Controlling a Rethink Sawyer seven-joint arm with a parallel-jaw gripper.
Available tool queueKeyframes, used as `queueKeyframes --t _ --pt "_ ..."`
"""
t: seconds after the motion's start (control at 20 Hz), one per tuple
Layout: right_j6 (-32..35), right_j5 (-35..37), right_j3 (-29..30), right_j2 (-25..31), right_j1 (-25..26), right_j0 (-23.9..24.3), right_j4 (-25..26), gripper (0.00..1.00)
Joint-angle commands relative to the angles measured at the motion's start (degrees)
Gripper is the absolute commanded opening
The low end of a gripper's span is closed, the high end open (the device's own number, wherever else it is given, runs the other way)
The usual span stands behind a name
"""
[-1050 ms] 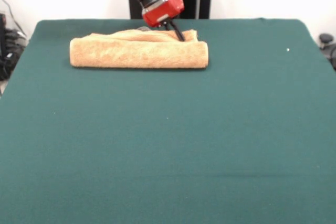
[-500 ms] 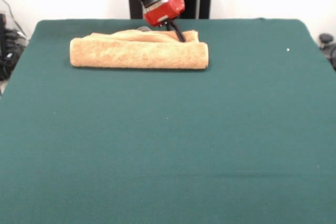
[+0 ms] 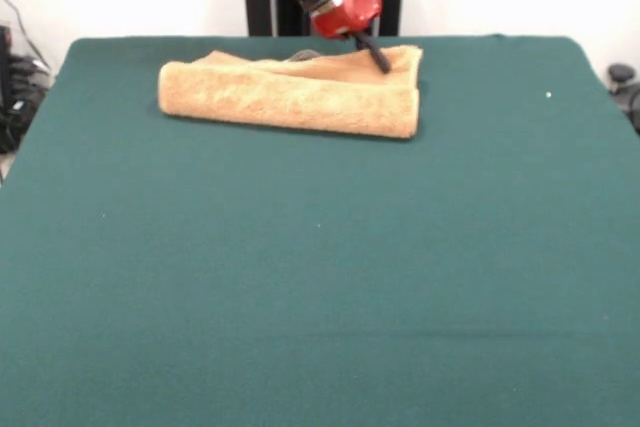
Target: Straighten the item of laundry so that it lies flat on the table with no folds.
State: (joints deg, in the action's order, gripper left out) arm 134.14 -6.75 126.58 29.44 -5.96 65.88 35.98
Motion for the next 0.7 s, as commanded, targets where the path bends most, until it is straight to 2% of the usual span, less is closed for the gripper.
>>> queueKeyframes --t 0.05,0.35,0.7 --pt "12.4 7.4 3.2 6.4 7.6 -2.2 -12.2 0.0" --pt "8.6 7.8 4.2 6.5 7.6 -2.9 -15.9 0.0" --pt "7.7 4.8 6.2 6.7 6.0 -4.3 -16.6 0.0"
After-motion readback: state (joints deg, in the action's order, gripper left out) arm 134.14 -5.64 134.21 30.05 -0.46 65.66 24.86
